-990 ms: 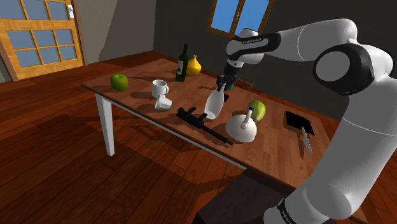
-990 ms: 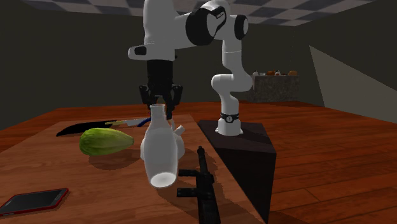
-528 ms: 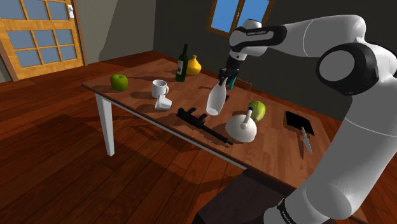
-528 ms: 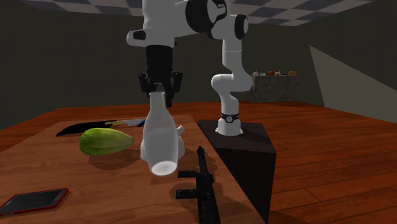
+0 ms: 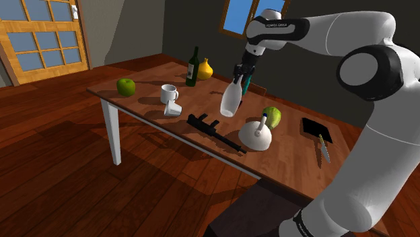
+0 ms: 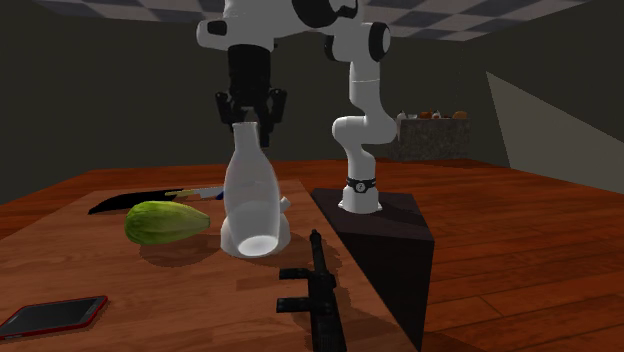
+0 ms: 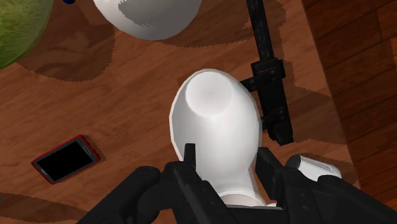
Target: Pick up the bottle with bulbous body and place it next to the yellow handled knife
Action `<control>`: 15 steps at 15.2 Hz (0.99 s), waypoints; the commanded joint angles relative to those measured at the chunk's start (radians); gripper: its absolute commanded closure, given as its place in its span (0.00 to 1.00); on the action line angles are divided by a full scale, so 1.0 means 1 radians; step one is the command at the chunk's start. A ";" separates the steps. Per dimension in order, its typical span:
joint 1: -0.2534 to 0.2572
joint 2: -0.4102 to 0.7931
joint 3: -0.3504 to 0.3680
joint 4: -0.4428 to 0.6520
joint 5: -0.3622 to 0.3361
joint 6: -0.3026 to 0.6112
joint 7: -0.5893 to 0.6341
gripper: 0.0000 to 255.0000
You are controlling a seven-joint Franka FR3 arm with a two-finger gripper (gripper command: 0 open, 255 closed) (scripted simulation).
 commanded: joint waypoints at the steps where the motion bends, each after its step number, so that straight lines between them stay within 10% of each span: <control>1: -0.002 0.000 -0.001 0.027 -0.001 -0.027 0.001 1.00; 15: -0.132 -0.147 -0.106 -0.134 -0.005 -0.027 -0.240 1.00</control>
